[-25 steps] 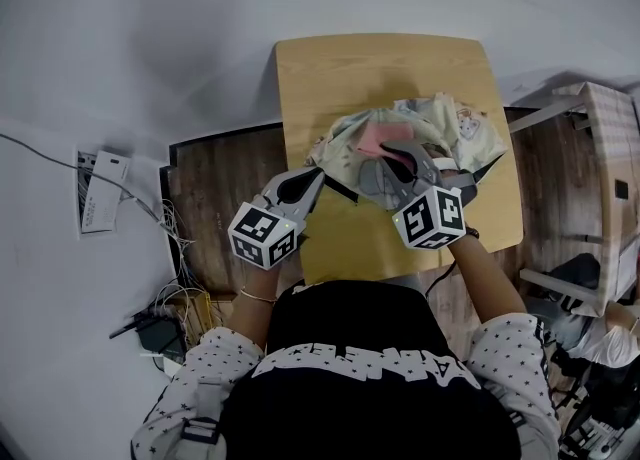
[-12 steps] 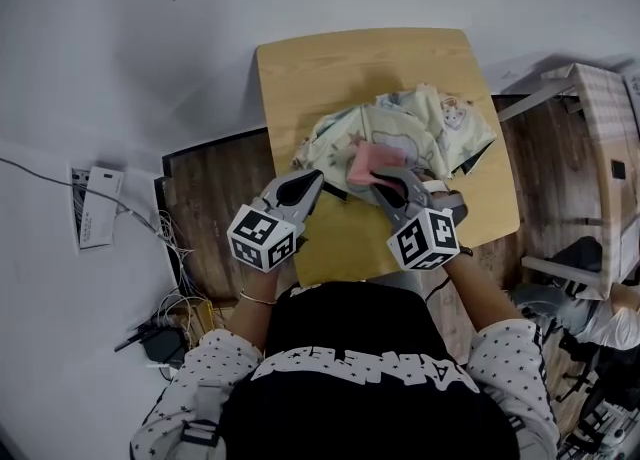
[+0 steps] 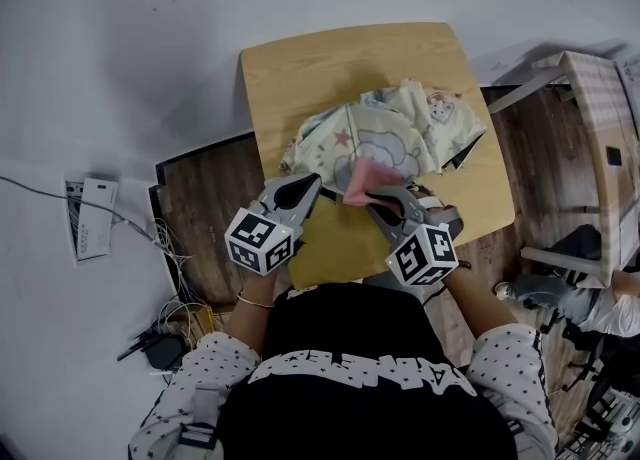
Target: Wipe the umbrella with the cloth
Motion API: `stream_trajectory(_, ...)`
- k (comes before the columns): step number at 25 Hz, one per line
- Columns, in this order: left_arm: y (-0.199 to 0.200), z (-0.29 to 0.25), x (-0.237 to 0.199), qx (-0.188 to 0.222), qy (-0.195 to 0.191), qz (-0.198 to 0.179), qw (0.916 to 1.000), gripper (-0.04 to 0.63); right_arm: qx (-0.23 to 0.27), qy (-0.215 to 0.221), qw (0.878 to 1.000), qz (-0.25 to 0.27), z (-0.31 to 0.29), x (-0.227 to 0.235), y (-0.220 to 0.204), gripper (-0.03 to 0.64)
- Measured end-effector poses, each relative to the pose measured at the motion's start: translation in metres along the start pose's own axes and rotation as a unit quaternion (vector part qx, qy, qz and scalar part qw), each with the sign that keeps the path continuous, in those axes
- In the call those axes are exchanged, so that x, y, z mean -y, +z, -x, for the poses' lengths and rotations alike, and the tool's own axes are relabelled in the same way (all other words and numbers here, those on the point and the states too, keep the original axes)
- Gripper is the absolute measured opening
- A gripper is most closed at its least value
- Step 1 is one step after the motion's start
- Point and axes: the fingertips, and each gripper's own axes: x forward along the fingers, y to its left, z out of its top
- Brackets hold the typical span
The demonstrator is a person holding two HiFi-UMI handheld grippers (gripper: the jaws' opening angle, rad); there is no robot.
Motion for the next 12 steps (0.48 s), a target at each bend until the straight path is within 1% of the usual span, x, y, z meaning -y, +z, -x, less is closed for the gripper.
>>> stream_trajectory(12,0.0,-0.005,0.005,0.002,-0.009,0.004,1.0,0.002,0.004,0.035,0.999,-0.022,0.015,-0.021,-0.005,0.035)
